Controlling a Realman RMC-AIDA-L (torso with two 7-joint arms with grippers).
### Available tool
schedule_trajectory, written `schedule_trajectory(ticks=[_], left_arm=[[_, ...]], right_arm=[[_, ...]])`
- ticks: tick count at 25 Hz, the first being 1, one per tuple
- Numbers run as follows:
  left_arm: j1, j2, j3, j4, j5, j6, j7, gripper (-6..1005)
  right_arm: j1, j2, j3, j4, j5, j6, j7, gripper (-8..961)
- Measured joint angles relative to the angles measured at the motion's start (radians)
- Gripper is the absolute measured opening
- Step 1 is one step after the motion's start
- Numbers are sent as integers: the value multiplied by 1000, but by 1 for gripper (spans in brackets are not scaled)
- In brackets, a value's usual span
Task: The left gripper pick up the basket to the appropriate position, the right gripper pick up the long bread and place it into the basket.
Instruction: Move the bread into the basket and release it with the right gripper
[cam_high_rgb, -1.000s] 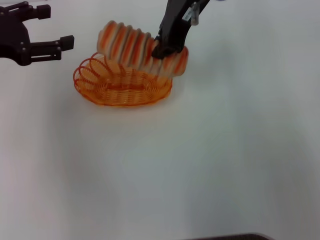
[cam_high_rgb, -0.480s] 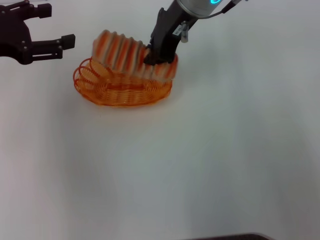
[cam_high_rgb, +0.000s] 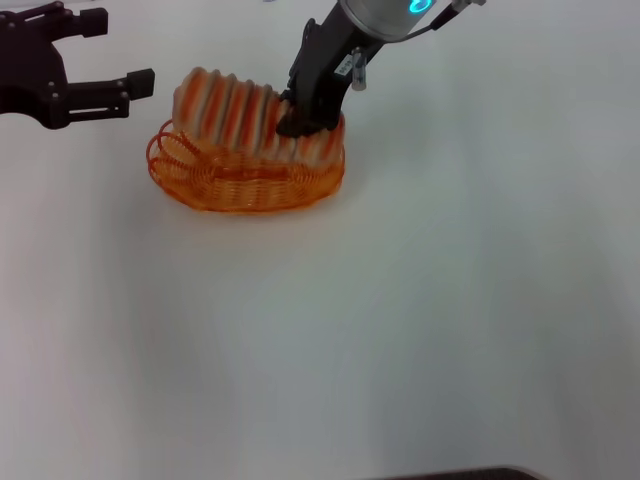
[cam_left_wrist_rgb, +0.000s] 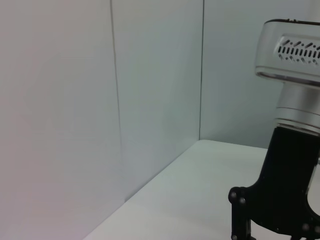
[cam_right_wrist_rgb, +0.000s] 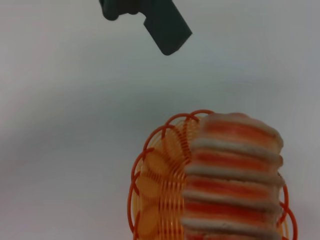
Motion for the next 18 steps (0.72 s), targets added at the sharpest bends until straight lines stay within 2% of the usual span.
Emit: schedule_trajectory(ticks=[4,14,18], left_arm=[[-2,1,1,-1,2,-5,0,874],[-4,3,1,-2,2,-13,2,874],[-5,3,1,-11,3,-19,4,874]], right_arm=[[1,0,2,3,15,7,0,201],[-8,-2,4,6,18,39,2,639],[-42,-8,24,-38,50,78,7,687]])
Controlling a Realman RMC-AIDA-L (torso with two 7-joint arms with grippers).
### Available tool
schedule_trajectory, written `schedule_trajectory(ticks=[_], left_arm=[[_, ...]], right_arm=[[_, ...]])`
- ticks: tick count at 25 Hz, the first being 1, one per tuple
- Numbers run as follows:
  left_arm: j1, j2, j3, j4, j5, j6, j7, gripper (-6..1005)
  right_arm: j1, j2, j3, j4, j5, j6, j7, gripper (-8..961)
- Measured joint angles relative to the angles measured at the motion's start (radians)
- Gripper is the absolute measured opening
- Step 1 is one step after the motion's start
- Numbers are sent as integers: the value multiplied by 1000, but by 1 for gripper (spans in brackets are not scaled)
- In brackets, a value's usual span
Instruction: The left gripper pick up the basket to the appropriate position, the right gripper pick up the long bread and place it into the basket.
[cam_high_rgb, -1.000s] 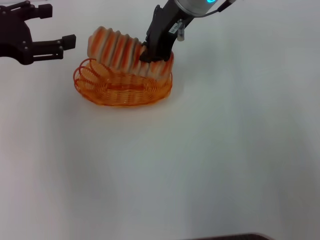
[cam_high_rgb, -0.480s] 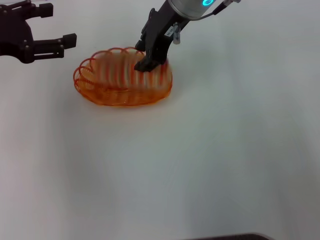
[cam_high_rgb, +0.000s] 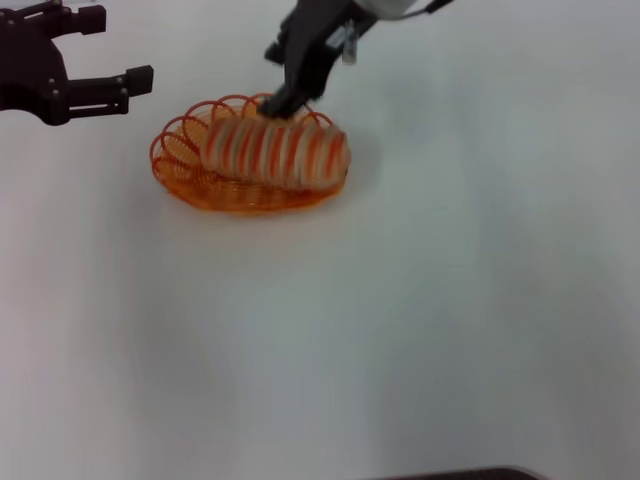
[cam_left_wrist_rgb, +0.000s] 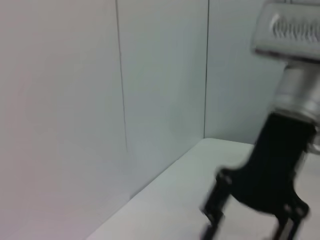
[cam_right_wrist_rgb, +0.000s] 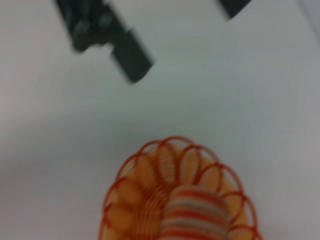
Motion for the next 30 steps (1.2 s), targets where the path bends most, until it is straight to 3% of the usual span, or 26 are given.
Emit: schedule_trajectory(ticks=[4,10,12,15,23,30], left_arm=[[-6,9,2,-30,5,-2,4,874],[-10,28,32,-106,17,-46,10,874],[-10,29,39,-128,33,-60,9,874],[-11,26,40,-140,48,-63,3,874],[-2,15,41,-170,55,-67,-1,874],[-2,22,41,-197,103,-83,-6,874]], right_arm=[[-69,-12,124,-105,107,-27,-14,684],[-140,-29,267,-121,189,-132,-49,679],[-217,-30,330,-131,247,-176,-91,680],[-273,-30,350,-134,276,-194,-116,682],[-515,-9,432,-140,381,-204,-287,688],[-641,-3,390,-111,444,-213,-429,694]])
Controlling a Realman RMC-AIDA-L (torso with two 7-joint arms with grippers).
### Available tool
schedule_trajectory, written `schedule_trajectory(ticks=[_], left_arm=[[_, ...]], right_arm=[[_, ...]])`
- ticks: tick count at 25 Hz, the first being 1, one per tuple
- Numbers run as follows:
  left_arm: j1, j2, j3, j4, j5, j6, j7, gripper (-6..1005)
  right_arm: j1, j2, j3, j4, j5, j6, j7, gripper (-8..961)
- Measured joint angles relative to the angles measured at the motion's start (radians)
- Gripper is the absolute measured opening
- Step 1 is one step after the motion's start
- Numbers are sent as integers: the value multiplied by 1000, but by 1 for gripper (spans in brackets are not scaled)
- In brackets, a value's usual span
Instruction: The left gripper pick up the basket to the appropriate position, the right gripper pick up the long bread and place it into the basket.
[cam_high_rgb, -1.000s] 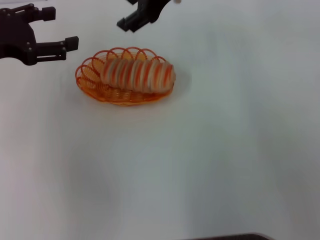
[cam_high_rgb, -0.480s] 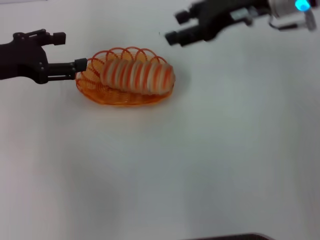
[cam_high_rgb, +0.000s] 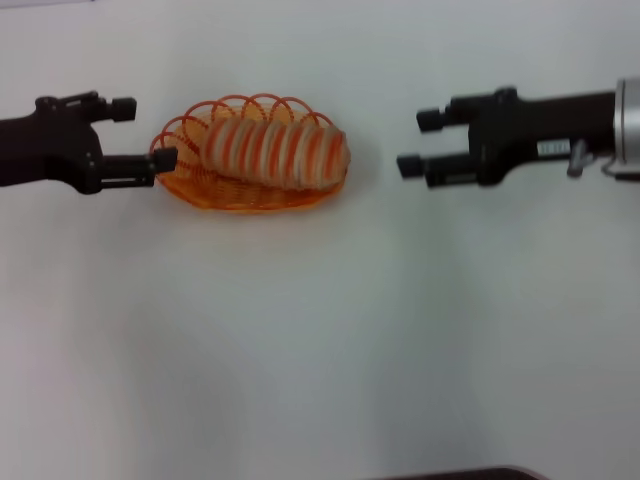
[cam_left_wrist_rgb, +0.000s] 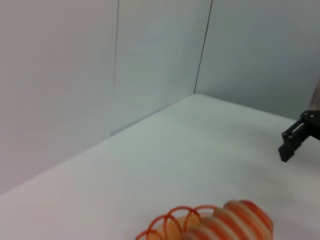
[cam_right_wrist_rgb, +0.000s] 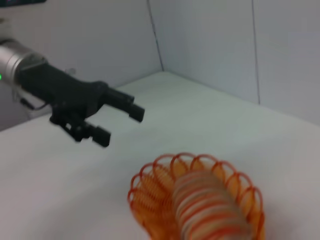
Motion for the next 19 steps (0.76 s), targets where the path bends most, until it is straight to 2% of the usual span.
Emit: schedule_trajectory(ticks=[5,10,19], left_arm=[[8,-3,-4,-11,37,-16,-7,874],[22,-4,-7,-18,38,-10,-7,874],[28,1,-8,-15,38,1,-16,874]], right_arm=[[-31,1,-34,25,-3,7,-39,699],[-43,1,-38,31,-3,9,-64,786],[-48,1,-41,32,-3,1,-92,790]])
